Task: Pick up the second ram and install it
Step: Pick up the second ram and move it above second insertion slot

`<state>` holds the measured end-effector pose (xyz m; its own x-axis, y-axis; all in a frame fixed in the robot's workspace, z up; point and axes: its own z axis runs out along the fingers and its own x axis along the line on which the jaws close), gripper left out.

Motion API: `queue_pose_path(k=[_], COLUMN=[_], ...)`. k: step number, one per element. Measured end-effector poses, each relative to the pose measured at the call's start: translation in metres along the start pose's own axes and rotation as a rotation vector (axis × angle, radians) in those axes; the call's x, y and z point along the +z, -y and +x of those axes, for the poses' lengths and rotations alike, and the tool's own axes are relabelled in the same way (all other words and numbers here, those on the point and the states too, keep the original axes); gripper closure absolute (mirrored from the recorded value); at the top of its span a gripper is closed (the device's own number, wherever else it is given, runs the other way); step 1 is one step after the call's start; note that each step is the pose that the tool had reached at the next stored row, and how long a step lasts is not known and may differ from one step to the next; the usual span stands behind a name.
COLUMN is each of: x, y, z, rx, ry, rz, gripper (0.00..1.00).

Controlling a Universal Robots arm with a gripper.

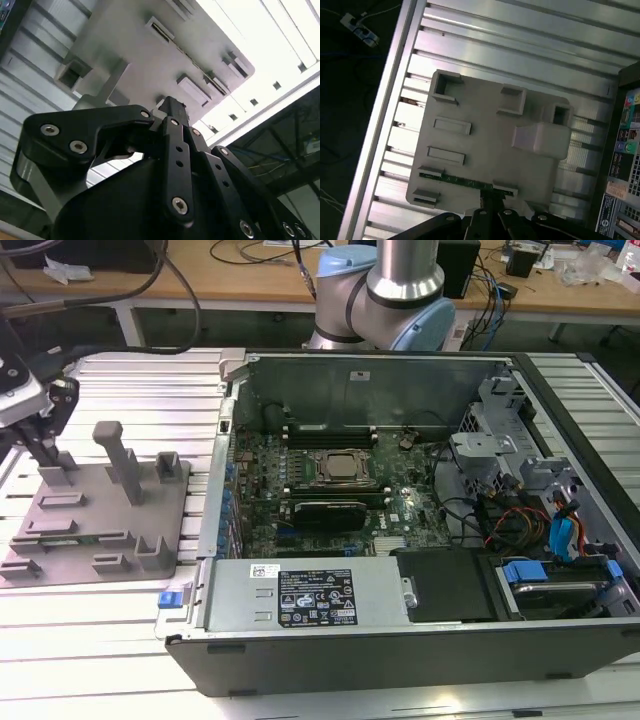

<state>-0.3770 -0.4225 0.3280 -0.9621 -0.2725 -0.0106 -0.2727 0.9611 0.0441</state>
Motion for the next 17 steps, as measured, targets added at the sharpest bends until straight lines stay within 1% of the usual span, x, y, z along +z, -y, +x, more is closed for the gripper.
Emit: queue_pose_path(k=[1, 4, 7, 9, 10, 11, 13, 16, 17], x=[0.0002, 0.0005, 0.001, 0.0014, 0.0018, 0.0025, 0.003, 0.0036, 0.004], y=[0.0, 0.0, 0.0, 0.0001, 0.0001, 0.0001, 0.0001, 0.0002, 0.0002], z=[0.0, 0.0, 0.0, 0.0, 0.0, 0.0, 0.0, 0.0, 0.0001], rx=[-0.043, -0.113, -0.193, -0.232, -0.272, -0.336, -0.394, -0.449, -0.486], ry=[-0.002, -0.005, -0.0087, -0.0104, -0.0121, -0.0149, -0.0174, -0.0198, -0.0216], rz=[-0.0004, -0.0012, -0.002, -0.0024, -0.0029, -0.0035, -0.0041, -0.0047, -0.0051], gripper=[0.92, 0.92, 0.92, 0.92, 0.92, 0.92, 0.92, 0.92, 0.92])
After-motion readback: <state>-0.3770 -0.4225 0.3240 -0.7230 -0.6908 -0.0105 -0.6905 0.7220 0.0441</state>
